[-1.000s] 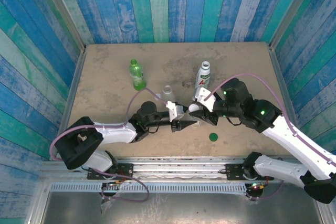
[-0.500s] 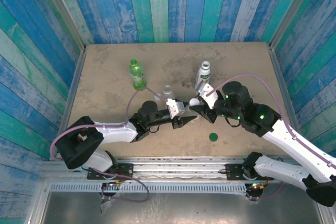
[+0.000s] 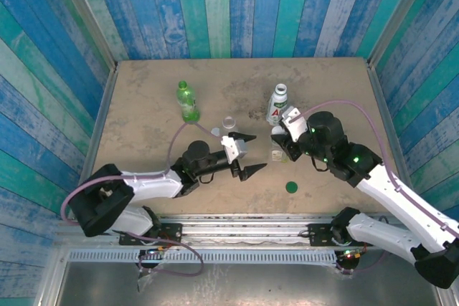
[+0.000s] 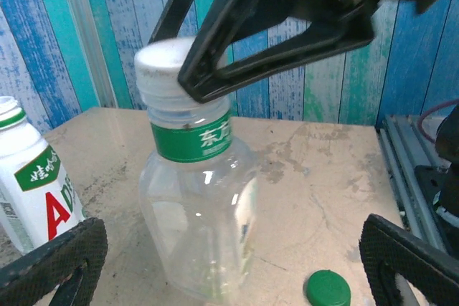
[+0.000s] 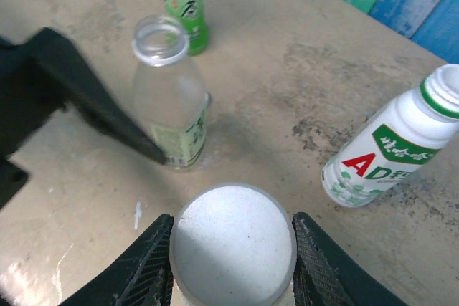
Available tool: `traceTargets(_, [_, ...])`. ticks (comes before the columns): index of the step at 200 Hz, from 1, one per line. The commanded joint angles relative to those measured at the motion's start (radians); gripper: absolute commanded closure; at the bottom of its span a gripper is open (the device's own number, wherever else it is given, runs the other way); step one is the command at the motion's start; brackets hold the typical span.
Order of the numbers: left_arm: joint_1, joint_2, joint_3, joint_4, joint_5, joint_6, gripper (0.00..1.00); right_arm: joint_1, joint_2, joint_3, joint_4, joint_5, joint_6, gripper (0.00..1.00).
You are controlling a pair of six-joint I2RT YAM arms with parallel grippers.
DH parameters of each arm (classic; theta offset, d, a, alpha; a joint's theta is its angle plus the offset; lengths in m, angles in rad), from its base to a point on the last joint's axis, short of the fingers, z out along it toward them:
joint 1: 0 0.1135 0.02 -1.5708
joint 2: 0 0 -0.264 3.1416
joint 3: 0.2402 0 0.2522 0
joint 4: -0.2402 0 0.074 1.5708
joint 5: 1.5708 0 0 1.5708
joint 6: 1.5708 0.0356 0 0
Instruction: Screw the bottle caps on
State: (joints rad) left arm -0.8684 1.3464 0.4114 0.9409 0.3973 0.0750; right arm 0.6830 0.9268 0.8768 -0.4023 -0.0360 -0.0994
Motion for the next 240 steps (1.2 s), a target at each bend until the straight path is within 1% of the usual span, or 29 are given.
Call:
traceTargets(1, [0.002, -0.149, -0.047, -0.028, -0.030, -0.066, 0.06, -0.010, 0.022, -0.022, 0.164, 0.033, 0.070, 0.73])
traceTargets(10, [0.002, -0.198, -0.068, -0.068, -0.050, -0.079, 0.06, -0.010, 0.051, -0.023, 0.214, 0.040, 0.091, 0.72])
traceTargets(28, [0.002, -0.305, -0.087, -0.220, -0.104, -0.074, 0.06, -0.012, 0.126, -0.015, 0.305, 0.078, 0.138, 0.74])
traceTargets(41, [0.002, -0.381, -0.096, -0.329, -0.158, -0.069, 0.06, -0.011, 0.197, 0.012, 0.341, 0.116, 0.164, 0.74])
traceTargets(56, [0.002, -0.460, -0.115, -0.406, -0.224, -0.070, 0.06, -0.013, 0.297, 0.059, 0.366, 0.147, 0.174, 0.74])
traceTargets(78, [0.003, -0.574, -0.153, -0.467, -0.306, -0.064, 0.06, -0.027, 0.448, 0.141, 0.404, 0.160, 0.183, 0.74])
traceTargets(98, [0.014, -0.652, -0.202, -0.465, -0.388, -0.088, 0.06, -0.035, 0.575, 0.221, 0.443, 0.150, 0.172, 0.74])
traceTargets(109, [0.032, -0.677, -0.223, -0.463, -0.402, -0.101, 0.06, -0.040, 0.640, 0.263, 0.466, 0.148, 0.172, 0.74])
traceTargets(136, [0.066, -0.673, -0.262, -0.418, -0.413, -0.137, 0.06, -0.059, 0.802, 0.386, 0.489, 0.130, 0.180, 0.75])
traceTargets(169, [0.100, -0.624, -0.276, -0.380, -0.399, -0.155, 0.06, -0.070, 0.934, 0.507, 0.482, 0.140, 0.168, 0.75])
traceTargets(201, [0.129, -0.584, -0.286, -0.348, -0.375, -0.173, 0.06, -0.071, 0.971, 0.525, 0.471, 0.126, 0.161, 0.72])
traceTargets(240, [0.157, -0.527, -0.282, -0.302, -0.341, -0.183, 0.06, -0.074, 0.981, 0.533, 0.452, 0.116, 0.140, 0.59])
